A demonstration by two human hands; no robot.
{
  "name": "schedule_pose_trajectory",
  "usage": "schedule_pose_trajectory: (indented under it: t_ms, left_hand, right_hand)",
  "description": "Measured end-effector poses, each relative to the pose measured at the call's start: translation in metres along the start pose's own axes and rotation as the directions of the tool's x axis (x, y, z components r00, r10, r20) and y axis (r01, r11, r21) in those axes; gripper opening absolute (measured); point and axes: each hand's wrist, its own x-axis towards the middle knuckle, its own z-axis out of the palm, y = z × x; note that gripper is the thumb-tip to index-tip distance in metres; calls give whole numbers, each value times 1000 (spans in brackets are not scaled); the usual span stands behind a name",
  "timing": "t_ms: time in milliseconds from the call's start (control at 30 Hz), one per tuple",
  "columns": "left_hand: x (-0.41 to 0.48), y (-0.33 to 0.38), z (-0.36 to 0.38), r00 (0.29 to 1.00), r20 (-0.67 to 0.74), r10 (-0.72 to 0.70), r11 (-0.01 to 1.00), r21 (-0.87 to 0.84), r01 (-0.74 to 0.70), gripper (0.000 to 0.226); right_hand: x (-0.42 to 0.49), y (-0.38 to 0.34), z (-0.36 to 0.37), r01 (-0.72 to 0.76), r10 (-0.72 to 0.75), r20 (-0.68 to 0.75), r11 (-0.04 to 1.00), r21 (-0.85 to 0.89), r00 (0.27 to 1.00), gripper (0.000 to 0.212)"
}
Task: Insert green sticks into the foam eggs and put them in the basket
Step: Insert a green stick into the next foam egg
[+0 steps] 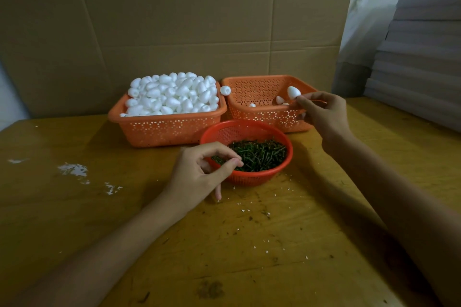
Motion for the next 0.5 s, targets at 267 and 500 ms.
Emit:
schedule_pose_trajectory:
  t_ms: [267, 500]
  left_hand:
    - [-3, -1, 4, 995, 96, 28, 995, 90, -36, 20]
    - [-2, -2, 4, 991, 127, 29, 993, 113, -43, 23]
  right_hand:
    - [6, 5, 1, 69, -69, 6, 994, -85, 998, 23]
    - [-28, -33, 27, 438, -330, 346, 844, -308, 878, 12]
